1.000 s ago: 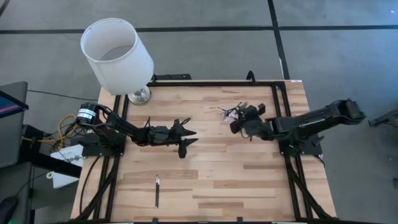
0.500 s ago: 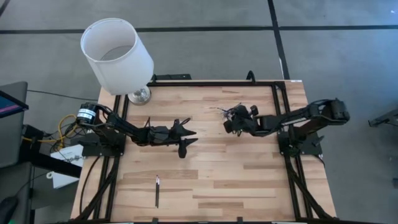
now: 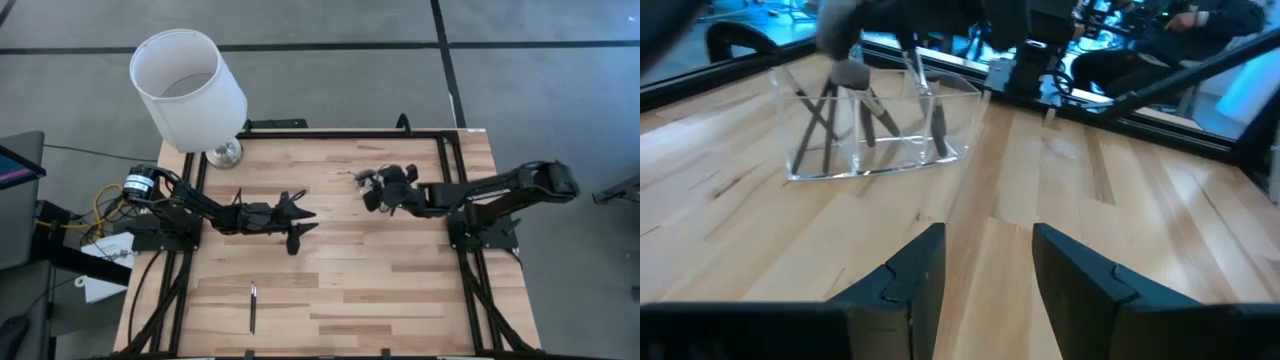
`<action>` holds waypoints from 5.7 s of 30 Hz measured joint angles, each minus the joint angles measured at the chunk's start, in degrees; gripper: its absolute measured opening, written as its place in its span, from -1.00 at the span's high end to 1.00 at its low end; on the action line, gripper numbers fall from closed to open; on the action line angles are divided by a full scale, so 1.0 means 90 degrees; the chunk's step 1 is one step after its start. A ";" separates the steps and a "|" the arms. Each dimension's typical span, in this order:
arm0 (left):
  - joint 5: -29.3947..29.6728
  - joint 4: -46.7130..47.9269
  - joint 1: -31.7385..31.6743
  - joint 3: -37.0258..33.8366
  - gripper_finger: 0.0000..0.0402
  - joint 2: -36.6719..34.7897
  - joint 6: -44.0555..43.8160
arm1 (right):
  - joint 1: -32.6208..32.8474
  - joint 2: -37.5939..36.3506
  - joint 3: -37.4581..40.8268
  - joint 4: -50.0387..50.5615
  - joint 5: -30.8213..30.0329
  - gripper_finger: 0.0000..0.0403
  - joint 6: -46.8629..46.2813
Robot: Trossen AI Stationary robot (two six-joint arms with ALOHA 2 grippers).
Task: Put items in baskets/containers
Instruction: Put the highlighter brush into the transparent organizer, then put the eyeshadow brush into the transparent organizer
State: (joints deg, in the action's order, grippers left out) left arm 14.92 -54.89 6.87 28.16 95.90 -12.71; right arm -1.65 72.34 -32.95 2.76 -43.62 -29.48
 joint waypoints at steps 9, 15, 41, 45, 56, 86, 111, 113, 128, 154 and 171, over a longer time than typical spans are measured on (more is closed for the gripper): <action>-0.0921 0.0028 0.0020 0.0002 0.27 -0.0226 -0.0005 | 0.0610 -0.0784 0.0000 -0.0978 0.0255 0.13 0.0782; -0.0381 0.0146 0.0445 0.0017 0.27 -0.1114 0.0446 | 0.1286 -0.0595 -0.0004 -0.3203 0.0424 0.12 0.2377; 0.1341 0.6023 0.2417 0.0983 0.27 -0.2475 -0.2508 | 0.1296 -0.0408 -0.0002 -0.4201 0.0422 0.14 0.2997; 0.0942 0.6754 0.2516 0.0996 0.27 -0.2475 -0.3767 | 0.1175 -0.0408 -0.0002 -0.4218 0.0425 0.14 0.2997; -0.0886 0.8110 0.3241 0.0814 0.27 -0.2421 -0.7394 | 0.0874 -0.0408 -0.0002 -0.4167 0.1125 0.14 0.2995; -0.2273 0.7447 0.3555 0.0831 0.38 -0.1273 -0.9650 | 0.0239 -0.0408 -0.0002 -0.4214 0.1207 0.14 0.3000; -0.1030 0.7446 0.3313 0.0828 0.64 -0.0772 -0.8600 | 0.0221 -0.0408 -0.0002 -0.4004 0.2023 0.14 0.2774; -0.0697 0.7446 0.3308 0.0823 0.71 -0.0768 -0.8450 | 0.0224 -0.0408 -0.0002 -0.3956 0.2026 0.14 0.2770; 0.0483 0.7492 0.3033 0.0809 0.91 -0.0760 -0.7406 | 0.0578 -0.0411 -0.0002 -0.3798 0.2038 0.14 0.2764; 0.0043 0.6237 0.1110 0.0794 0.84 -0.0852 -0.3904 | 0.1281 -0.0411 -0.0005 -0.3484 0.2036 0.14 0.2129; 0.1392 0.6141 0.2379 0.0814 0.38 -0.0672 -0.3850 | 0.1214 -0.0411 -0.0005 -0.3497 0.2033 0.14 0.2328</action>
State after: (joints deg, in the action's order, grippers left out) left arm 27.45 0.37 28.28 35.48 89.85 -47.36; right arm 9.27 68.64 -32.99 -28.71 -25.32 -8.52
